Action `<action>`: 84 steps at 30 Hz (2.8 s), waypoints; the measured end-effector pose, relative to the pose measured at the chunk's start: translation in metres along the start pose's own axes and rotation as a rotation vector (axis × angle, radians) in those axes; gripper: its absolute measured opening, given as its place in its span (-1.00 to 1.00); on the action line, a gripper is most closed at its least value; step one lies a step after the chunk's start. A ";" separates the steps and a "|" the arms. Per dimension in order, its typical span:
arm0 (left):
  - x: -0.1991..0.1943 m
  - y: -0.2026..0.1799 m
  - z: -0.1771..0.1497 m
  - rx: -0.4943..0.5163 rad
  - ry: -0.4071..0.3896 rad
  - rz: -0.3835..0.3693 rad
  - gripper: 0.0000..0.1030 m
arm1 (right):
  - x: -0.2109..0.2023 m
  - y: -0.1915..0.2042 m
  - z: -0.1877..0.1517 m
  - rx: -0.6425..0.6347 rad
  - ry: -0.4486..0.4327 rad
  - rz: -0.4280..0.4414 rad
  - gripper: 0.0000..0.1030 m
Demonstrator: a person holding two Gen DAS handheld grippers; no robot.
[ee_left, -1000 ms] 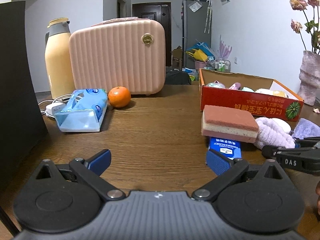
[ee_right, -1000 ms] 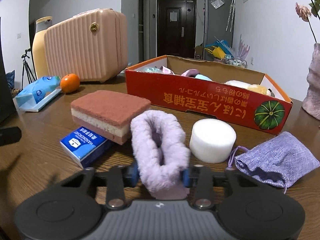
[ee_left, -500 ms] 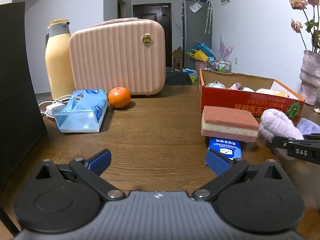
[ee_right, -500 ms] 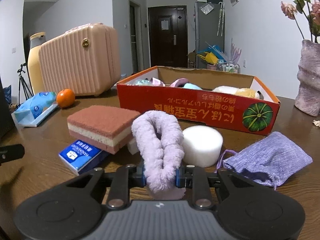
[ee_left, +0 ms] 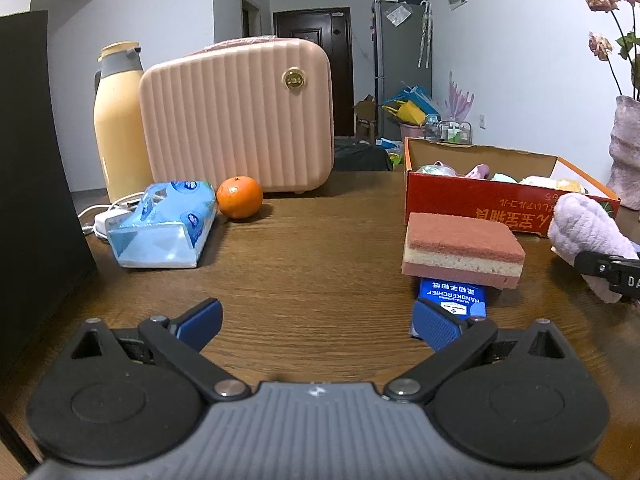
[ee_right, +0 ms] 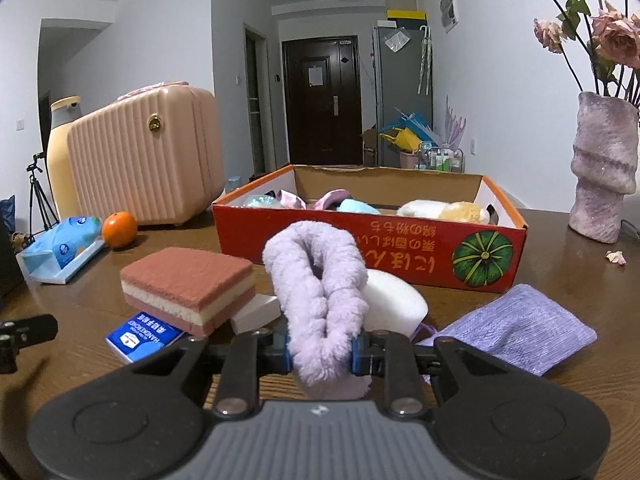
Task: Organize soft objects
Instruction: 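Lift the lavender headband with the right tool while the left tool approaches the blue handkerchief pack, then grasp the blue handkerchief pack with the left tool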
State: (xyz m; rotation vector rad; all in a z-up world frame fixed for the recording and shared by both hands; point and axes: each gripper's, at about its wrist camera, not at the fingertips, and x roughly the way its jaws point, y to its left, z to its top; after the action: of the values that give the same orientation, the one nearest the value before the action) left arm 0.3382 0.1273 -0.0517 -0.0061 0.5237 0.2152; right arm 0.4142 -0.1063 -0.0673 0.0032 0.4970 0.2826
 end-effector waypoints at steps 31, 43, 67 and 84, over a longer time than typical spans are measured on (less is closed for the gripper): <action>0.063 -0.071 0.015 0.032 0.150 -0.110 1.00 | -0.009 -0.077 0.005 0.008 -0.057 -0.078 -0.53; 0.083 -0.082 0.020 0.067 0.181 -0.151 0.99 | -0.009 -0.078 0.002 -0.005 -0.057 -0.077 -0.53; 0.084 -0.078 0.020 0.043 0.188 -0.168 0.02 | -0.009 -0.077 0.002 -0.011 -0.056 -0.077 -0.52; -0.006 -0.073 0.016 0.011 -0.007 -0.177 0.02 | -0.025 -0.071 0.000 -0.037 -0.135 -0.104 -0.52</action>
State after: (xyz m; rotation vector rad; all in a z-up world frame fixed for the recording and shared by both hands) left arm 0.3560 0.0559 -0.0386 -0.0410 0.5139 0.0399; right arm 0.4123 -0.1808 -0.0602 -0.0393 0.3567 0.1882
